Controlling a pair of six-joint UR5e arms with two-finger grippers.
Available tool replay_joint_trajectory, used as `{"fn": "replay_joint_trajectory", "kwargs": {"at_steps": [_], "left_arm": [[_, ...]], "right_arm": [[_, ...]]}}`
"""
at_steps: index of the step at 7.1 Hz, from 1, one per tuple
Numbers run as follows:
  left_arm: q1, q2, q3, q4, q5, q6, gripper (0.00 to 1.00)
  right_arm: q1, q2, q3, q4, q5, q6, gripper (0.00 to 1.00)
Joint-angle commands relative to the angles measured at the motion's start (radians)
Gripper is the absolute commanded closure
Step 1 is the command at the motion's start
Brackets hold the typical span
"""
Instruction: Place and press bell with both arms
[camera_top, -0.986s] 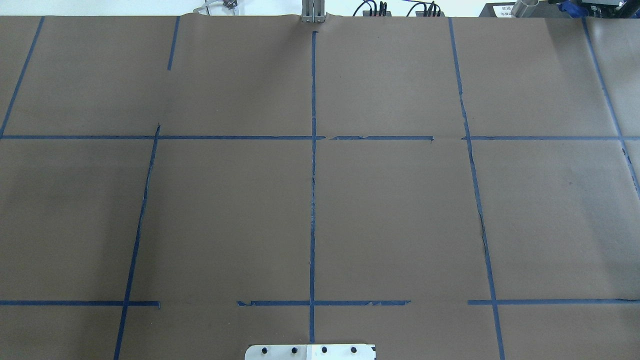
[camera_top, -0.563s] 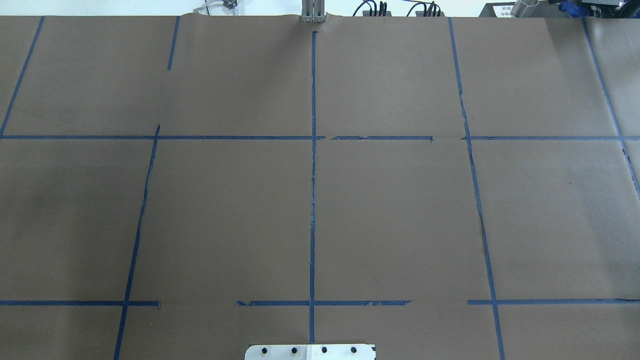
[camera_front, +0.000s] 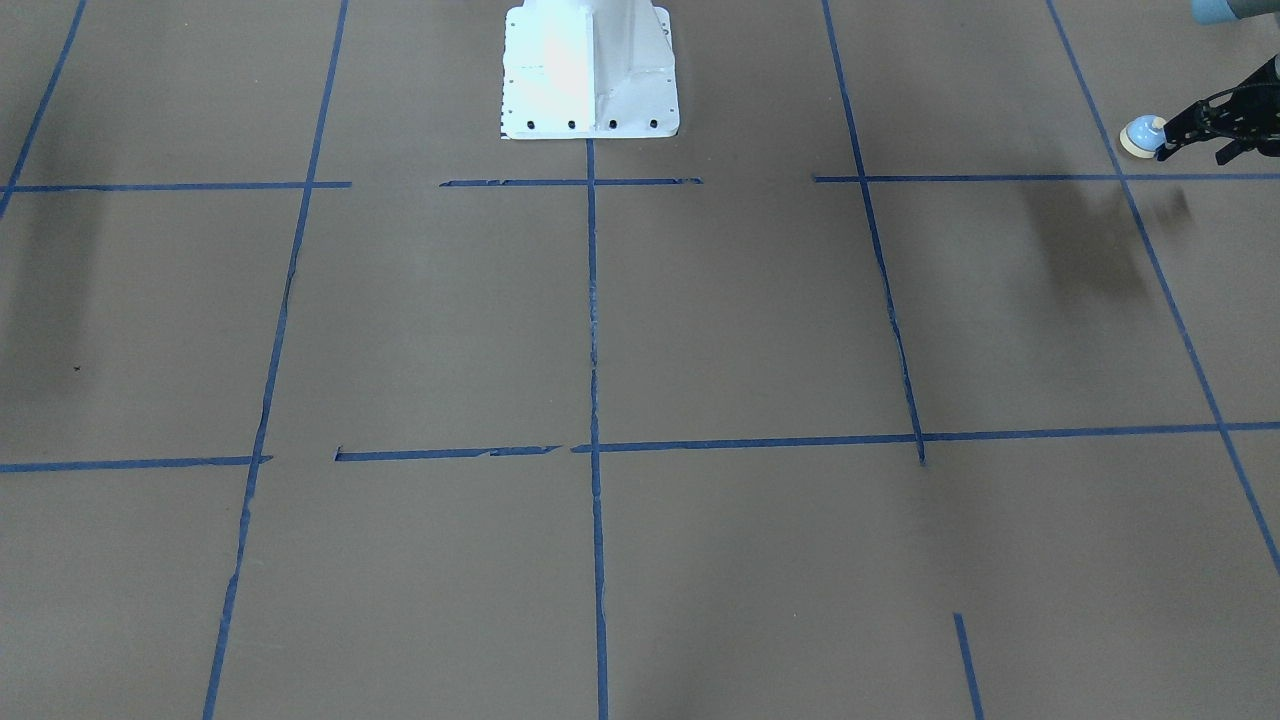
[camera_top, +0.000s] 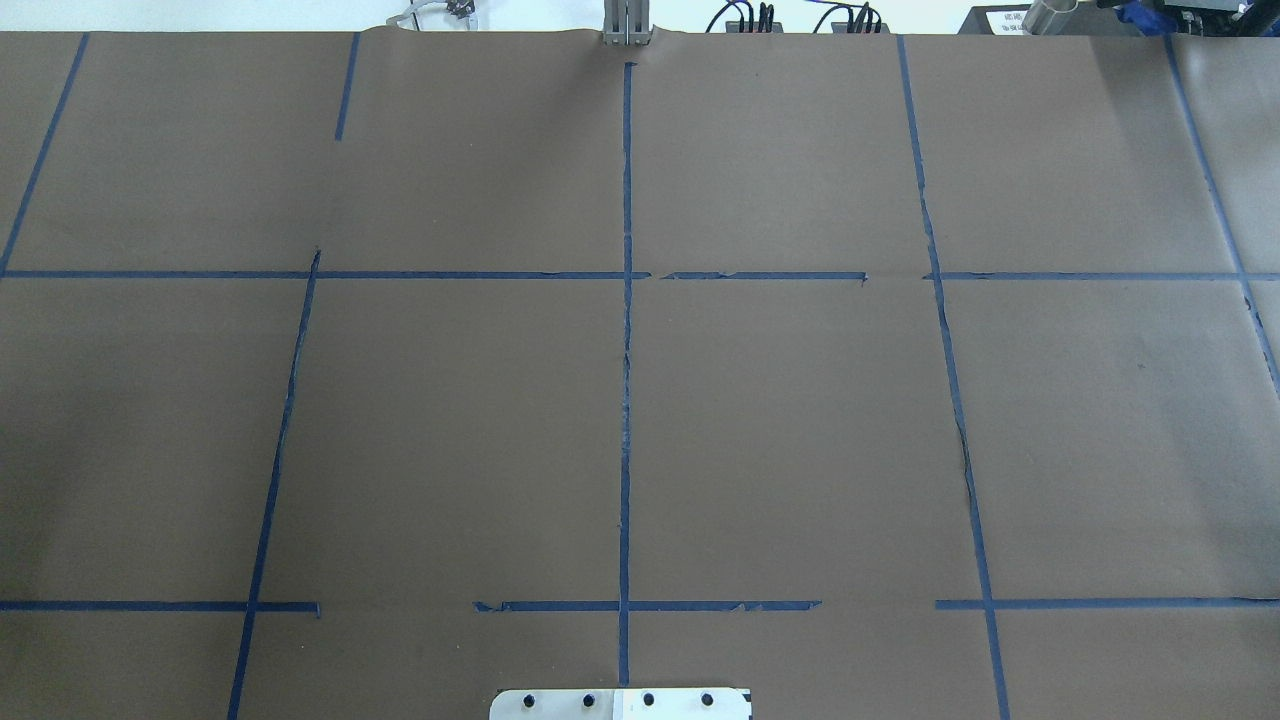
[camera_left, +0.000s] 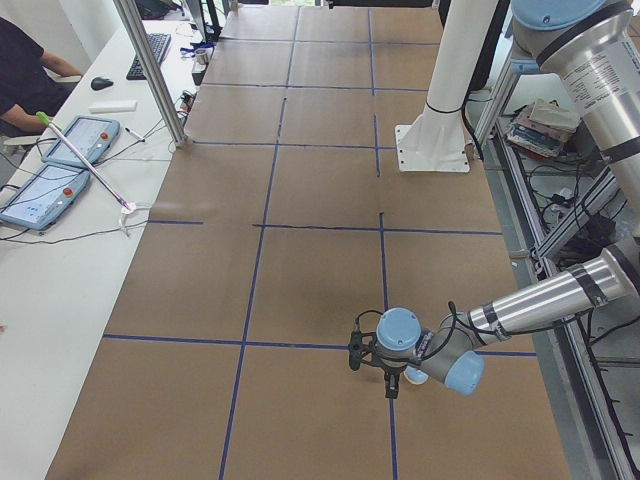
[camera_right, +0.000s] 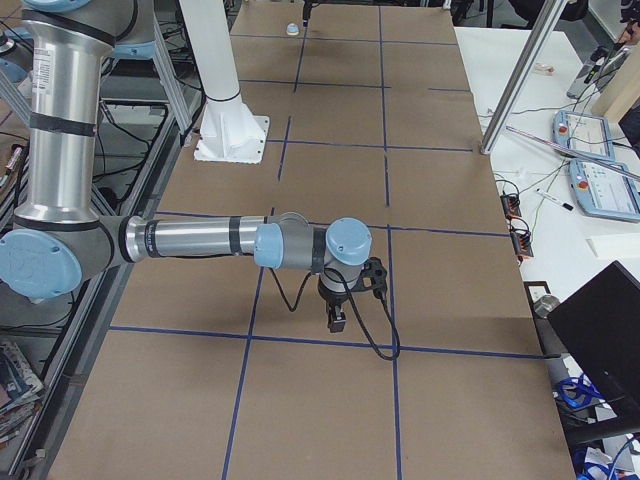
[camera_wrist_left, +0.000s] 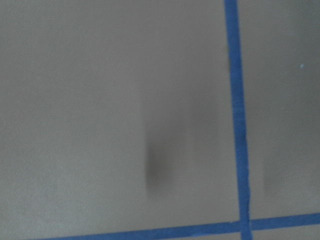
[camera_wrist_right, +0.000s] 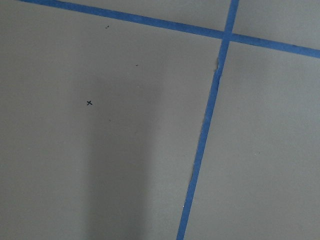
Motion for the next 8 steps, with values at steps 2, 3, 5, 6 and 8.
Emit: {"fn": "replay_joint_trajectory", "kwargs": {"at_steps": [2,3,5,6,8], "left_arm": [[0.054,0.030,0.029,-0.034,-0.052,-0.024,0.00],[0.089,0.030,0.030,-0.034,-0.052,-0.053,0.00],[0.175,0.029,0.030,-0.040,-0.050,-0.128,0.00],[0.206,0.029,0.030,-0.062,-0.050,-0.164,0.00],[0.241,0.023,0.032,-0.060,-0.039,-0.178,0.00]], "right_arm": [[-0.029,0.000,0.027,0.001,0.000,0.000,0.00],[-0.030,0.000,0.033,0.001,0.000,0.000,0.00],[-0.030,0.000,0.032,0.001,0.000,-0.002,0.00],[-0.030,-0.001,0.032,0.001,0.000,-0.002,0.00],[-0.030,-0.003,0.032,0.001,0.002,-0.002,0.00]]}}
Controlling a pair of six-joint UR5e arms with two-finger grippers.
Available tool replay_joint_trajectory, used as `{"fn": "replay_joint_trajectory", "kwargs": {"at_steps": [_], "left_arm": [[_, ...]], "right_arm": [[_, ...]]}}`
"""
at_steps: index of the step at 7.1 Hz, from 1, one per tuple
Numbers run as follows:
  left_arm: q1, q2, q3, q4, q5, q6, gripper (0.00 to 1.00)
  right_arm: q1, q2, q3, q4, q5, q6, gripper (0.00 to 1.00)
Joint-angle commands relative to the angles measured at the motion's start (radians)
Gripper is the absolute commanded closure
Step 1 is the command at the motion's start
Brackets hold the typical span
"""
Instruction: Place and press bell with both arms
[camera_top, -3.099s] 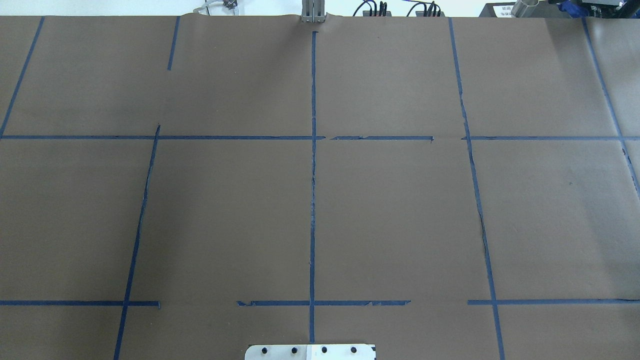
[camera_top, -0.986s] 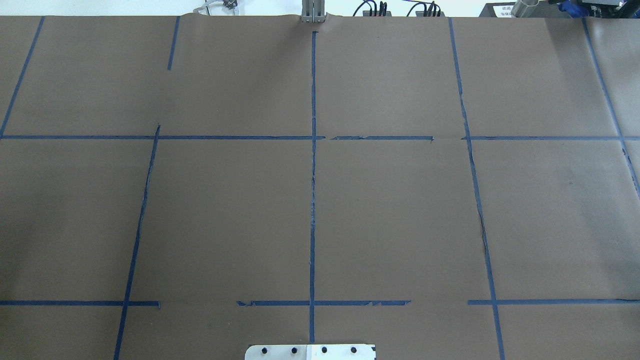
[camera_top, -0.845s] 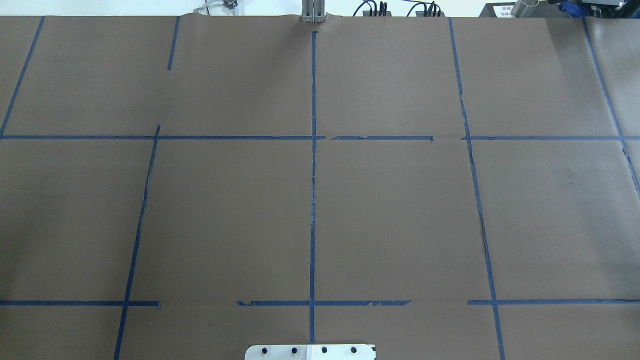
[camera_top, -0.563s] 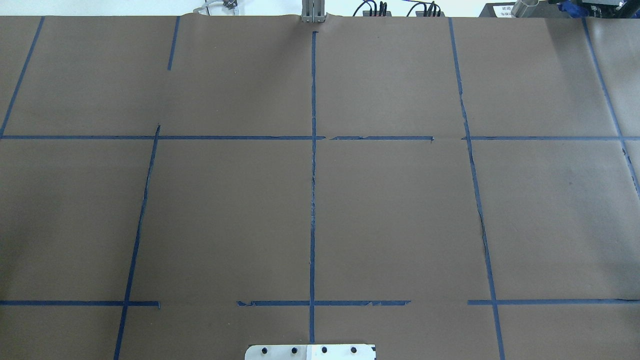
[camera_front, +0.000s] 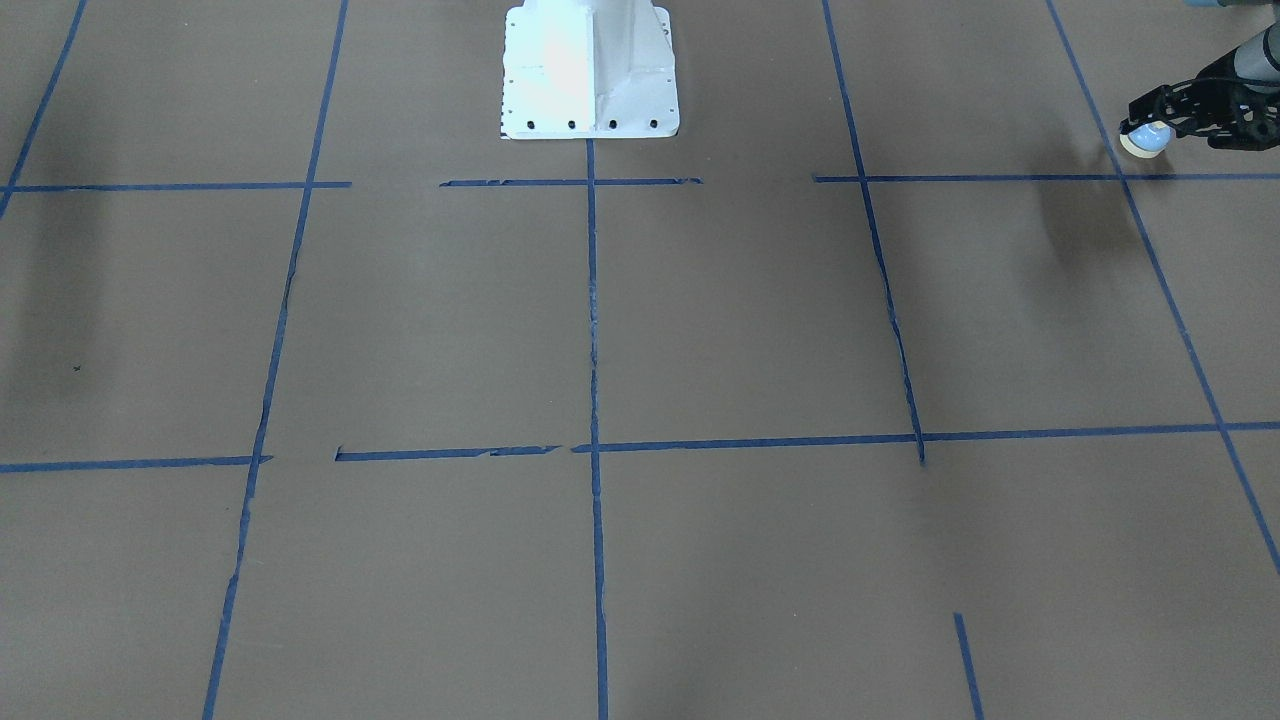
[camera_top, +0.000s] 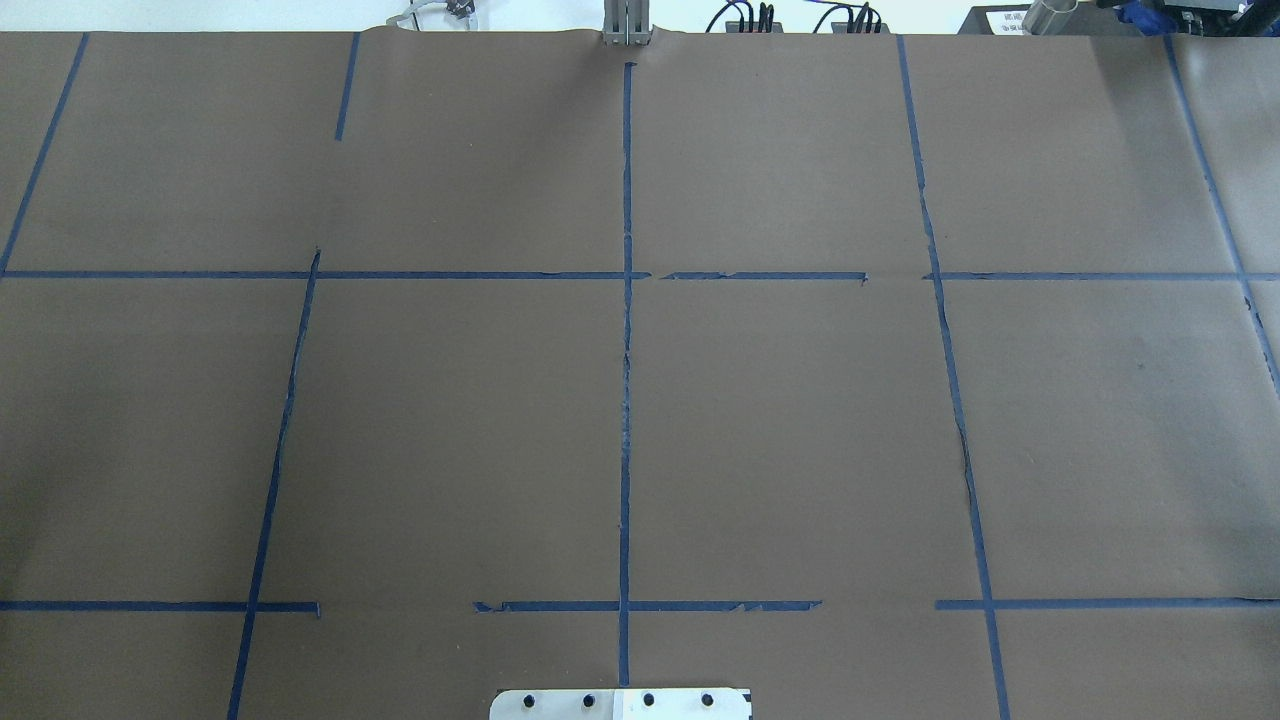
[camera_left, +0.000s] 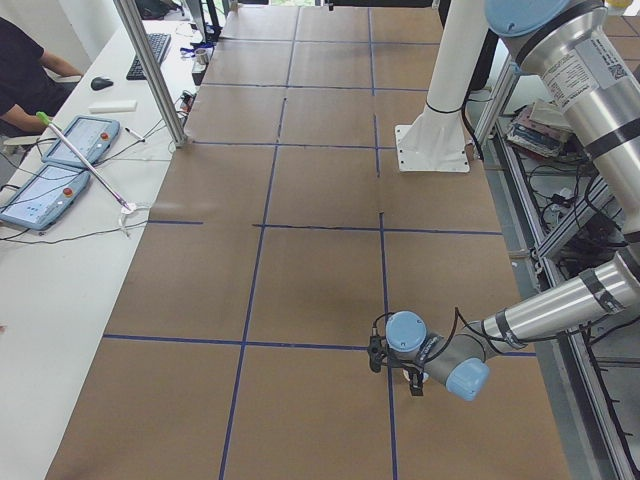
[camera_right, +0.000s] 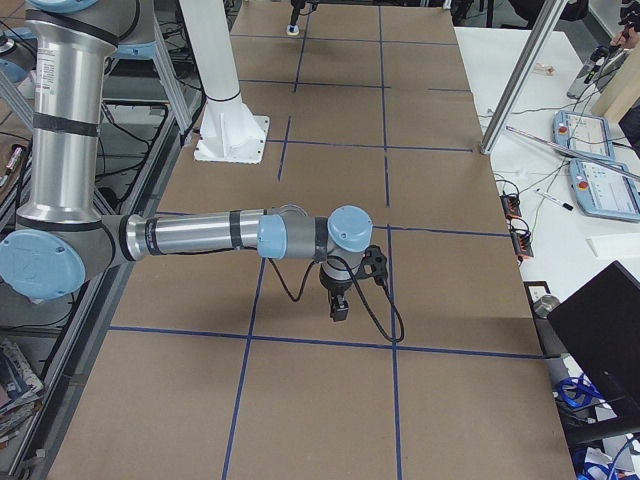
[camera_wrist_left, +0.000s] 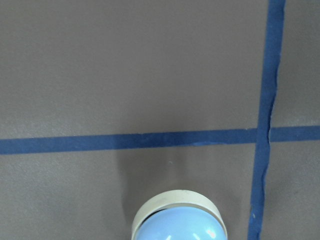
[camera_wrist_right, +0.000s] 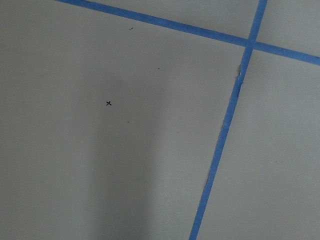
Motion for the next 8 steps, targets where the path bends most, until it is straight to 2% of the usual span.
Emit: {"fn": "replay_joint_trajectory", "kwargs": {"at_steps": [1,3,5,7,8], "left_arm": [[0.022,-0.005,0.004,-0.002,0.006,-0.009,0.00],[0.023,-0.008,0.006,-0.002,0.006,-0.009,0.01],[0.023,-0.011,0.012,-0.002,0.009,-0.009,0.07],[0.025,-0.026,0.036,0.000,0.028,-0.006,0.09],[0.023,-0.028,0.036,-0.002,0.029,-0.007,0.17]], "right_arm": [[0.000,-0.001,0.000,-0.002,0.001,0.001,0.00],[0.000,-0.001,0.000,0.000,0.001,0.001,0.00],[0.000,-0.001,0.001,0.000,0.001,-0.001,0.00],[0.000,-0.001,0.001,0.000,0.001,-0.001,0.00],[0.000,-0.001,0.003,0.000,0.001,-0.001,0.00]]}}
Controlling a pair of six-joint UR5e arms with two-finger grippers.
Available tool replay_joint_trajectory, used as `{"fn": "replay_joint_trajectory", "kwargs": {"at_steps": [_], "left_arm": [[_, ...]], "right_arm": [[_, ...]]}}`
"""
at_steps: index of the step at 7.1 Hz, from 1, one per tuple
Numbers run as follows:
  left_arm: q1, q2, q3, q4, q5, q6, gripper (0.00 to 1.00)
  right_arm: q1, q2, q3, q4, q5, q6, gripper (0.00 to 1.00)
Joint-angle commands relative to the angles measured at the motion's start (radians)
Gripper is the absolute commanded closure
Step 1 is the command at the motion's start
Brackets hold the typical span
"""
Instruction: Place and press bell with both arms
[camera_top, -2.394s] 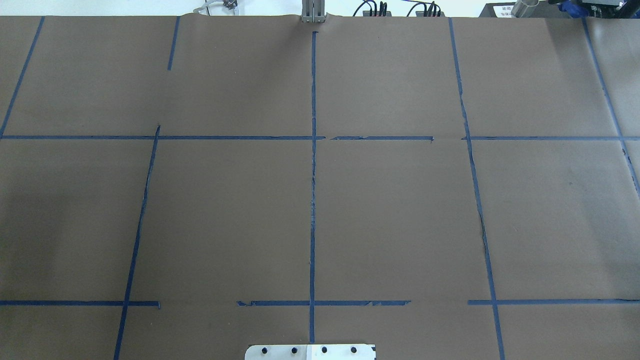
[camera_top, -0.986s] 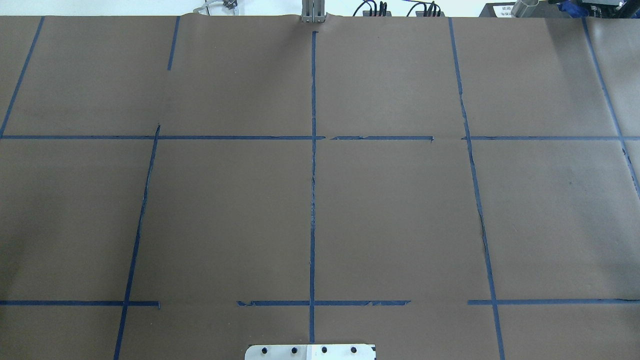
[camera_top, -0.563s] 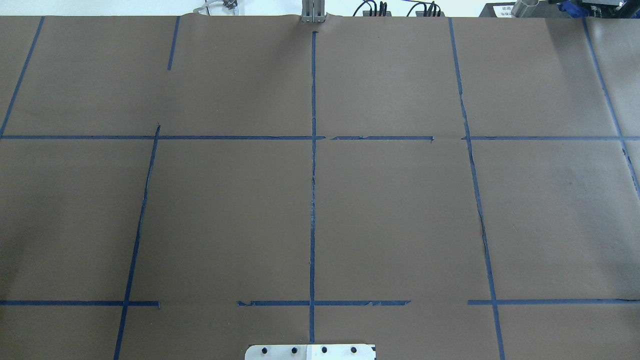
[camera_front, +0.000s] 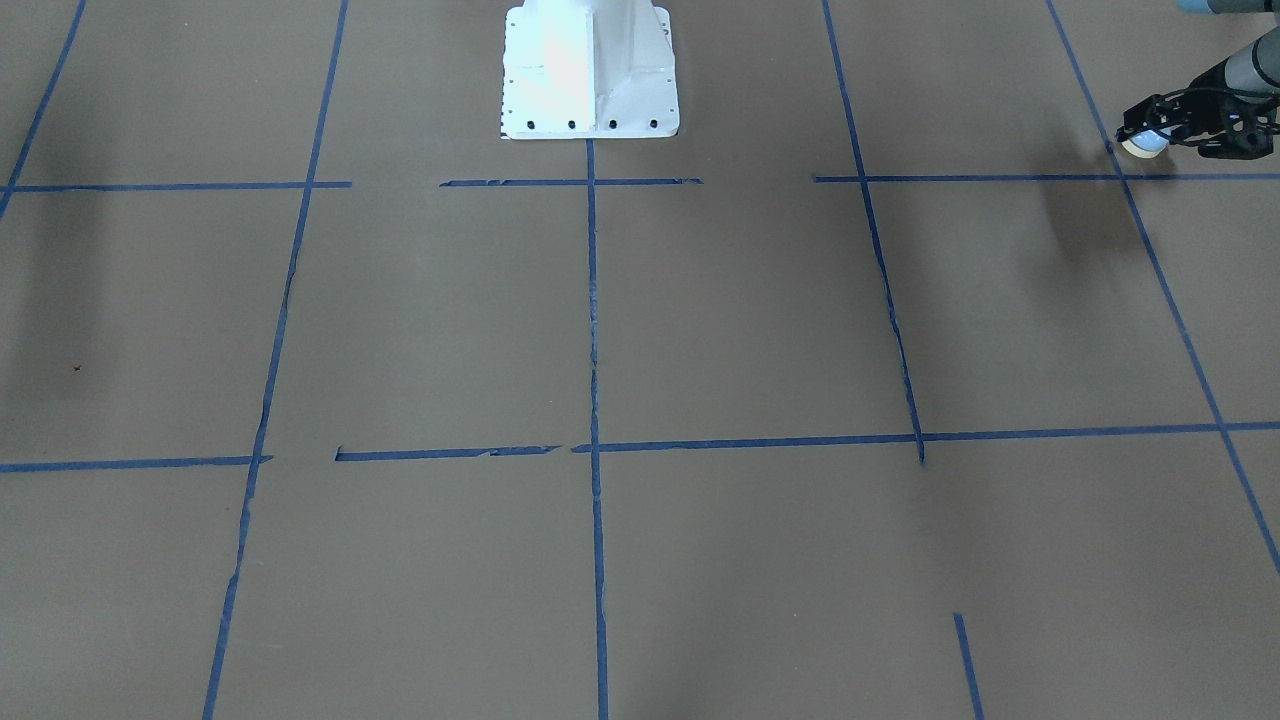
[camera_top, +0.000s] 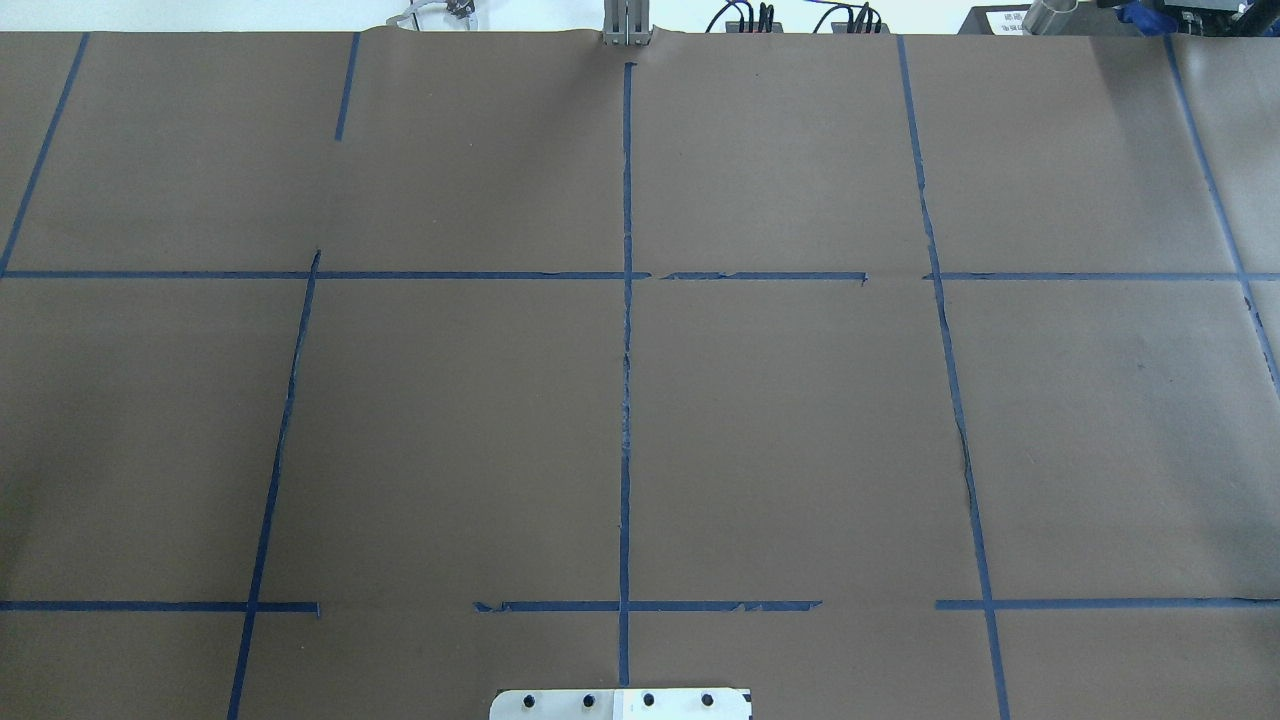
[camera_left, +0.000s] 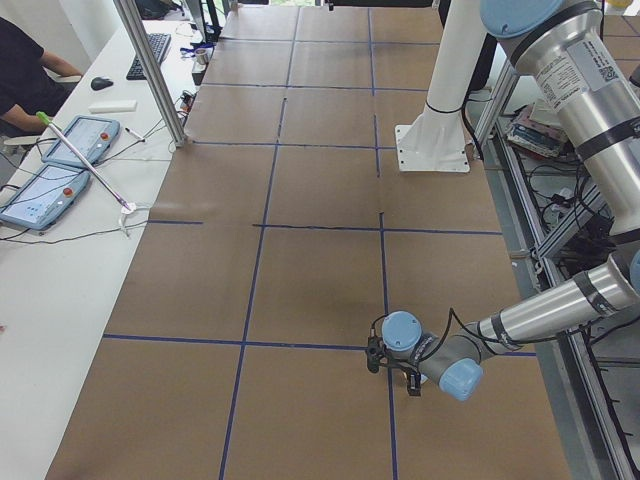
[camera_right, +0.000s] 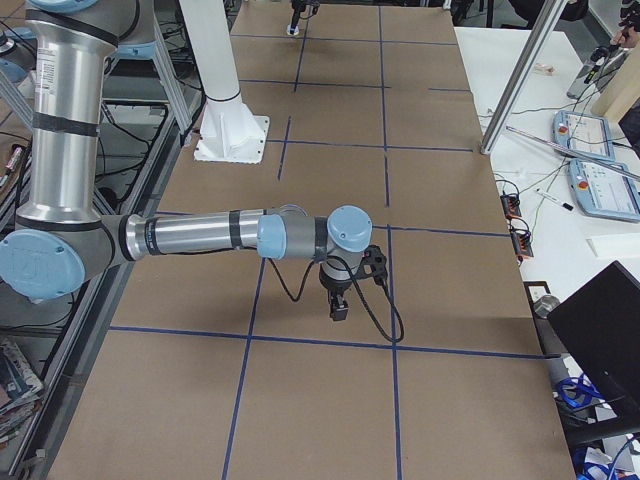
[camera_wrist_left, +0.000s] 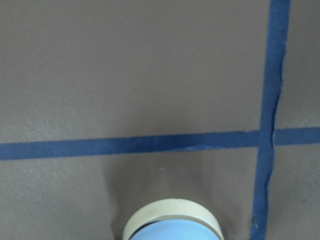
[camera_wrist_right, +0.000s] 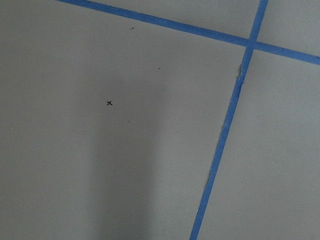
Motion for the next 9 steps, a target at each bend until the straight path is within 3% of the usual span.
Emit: {"fn": "replay_joint_trajectory", "kwargs": {"at_steps": [1,2,3,4,6,9], "left_arm": [[-0.001,-0.002,0.002,-0.010,0.002,-0.010,0.52],[-0.001,-0.002,0.002,-0.024,-0.001,-0.011,0.85],[-0.004,0.002,-0.008,-0.074,-0.010,-0.032,0.98],[-0.007,0.005,-0.046,-0.178,-0.013,-0.141,1.00],[-0.008,-0.027,-0.239,-0.193,-0.079,-0.313,1.00],[-0.004,-0.296,-0.258,-0.179,-0.090,-0.560,1.00]], "right_arm": [[0.000,0.000,0.006,0.000,0.000,0.000,0.00],[0.000,0.000,0.006,0.000,0.000,0.000,0.00],[0.000,0.000,0.006,0.000,0.000,0.000,0.00],[0.000,0.000,0.006,0.000,0.000,0.000,0.00],[0.000,0.000,0.006,0.000,0.000,-0.002,0.00],[0.000,0.000,0.004,-0.002,0.000,0.000,0.00]]}}
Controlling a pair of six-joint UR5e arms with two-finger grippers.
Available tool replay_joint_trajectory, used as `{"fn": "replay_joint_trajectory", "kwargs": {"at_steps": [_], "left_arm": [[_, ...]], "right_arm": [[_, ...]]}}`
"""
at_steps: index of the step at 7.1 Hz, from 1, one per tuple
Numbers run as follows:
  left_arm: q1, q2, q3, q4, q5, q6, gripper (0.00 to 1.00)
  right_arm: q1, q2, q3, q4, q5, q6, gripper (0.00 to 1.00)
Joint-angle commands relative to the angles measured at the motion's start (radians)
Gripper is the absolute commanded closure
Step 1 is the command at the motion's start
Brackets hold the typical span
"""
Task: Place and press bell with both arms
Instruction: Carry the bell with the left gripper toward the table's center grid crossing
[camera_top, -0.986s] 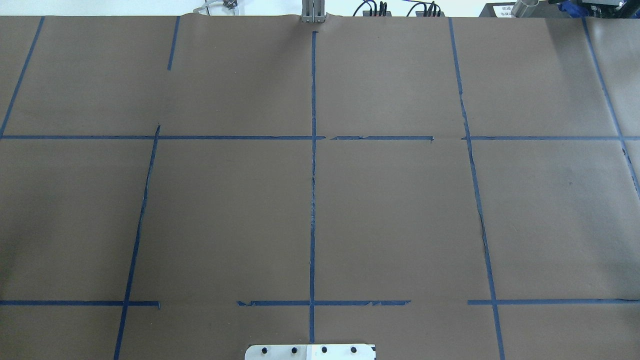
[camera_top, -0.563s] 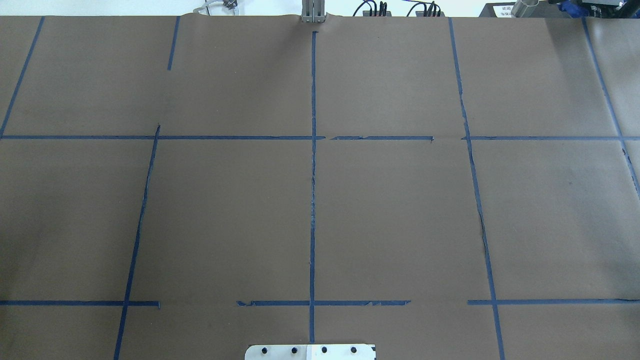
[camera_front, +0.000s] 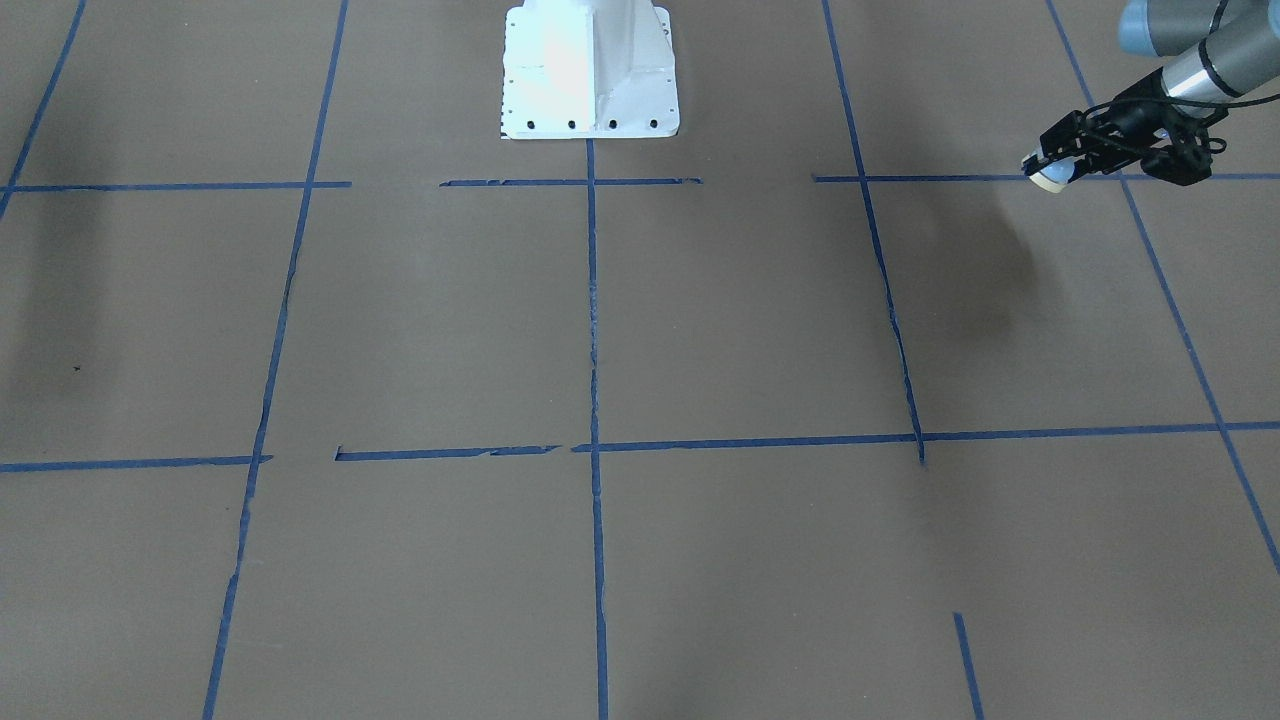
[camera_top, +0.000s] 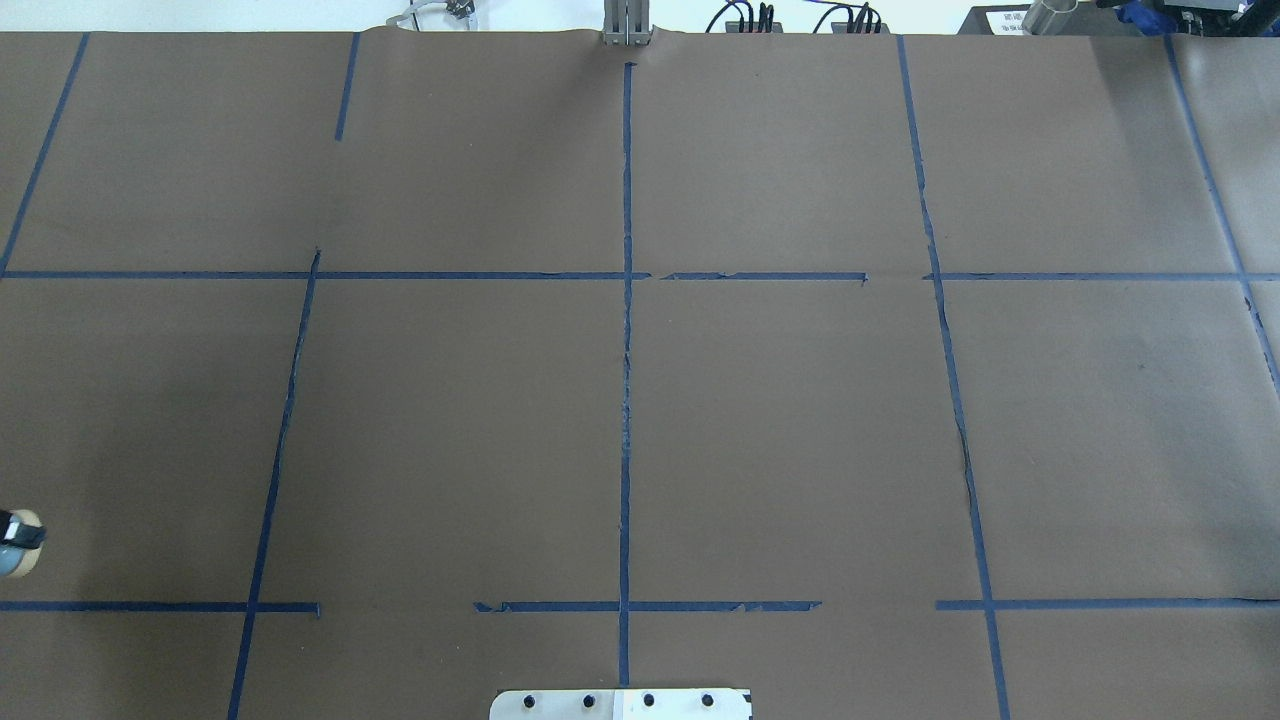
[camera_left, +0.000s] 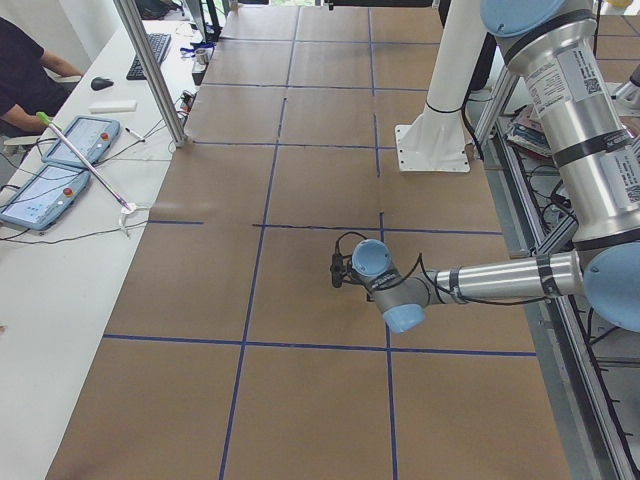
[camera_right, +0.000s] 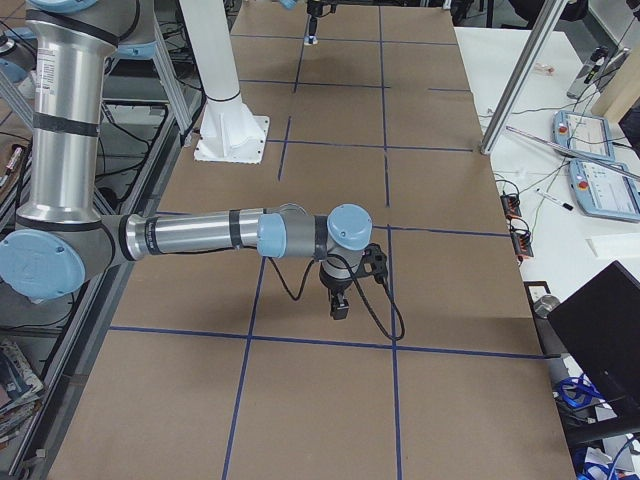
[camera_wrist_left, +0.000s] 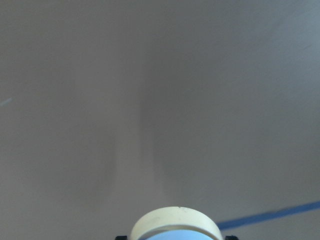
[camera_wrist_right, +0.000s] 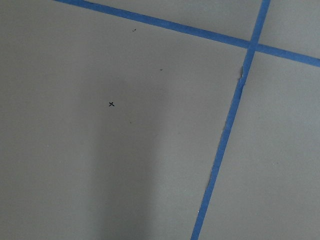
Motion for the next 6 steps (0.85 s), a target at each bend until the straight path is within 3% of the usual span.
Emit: {"fn": "replay_joint_trajectory", "kwargs": {"at_steps": [1,4,6], "left_arm": [[-0.002,-0.190,-0.005,0.075,-0.003,-0.098,1.00],[0.005,-0.581,0.011,0.531,0.009,-0.105,1.00],[0.106,-0.851,0.088,0.818,0.113,-0.107,1.00]], "right_arm": [[-0.003,0.000,-0.003,-0.001,0.002,0.000,0.00],[-0.015,0.003,-0.003,0.001,0.009,0.000,0.00],[-0.017,0.003,0.006,0.039,0.009,0.004,0.00]]}}
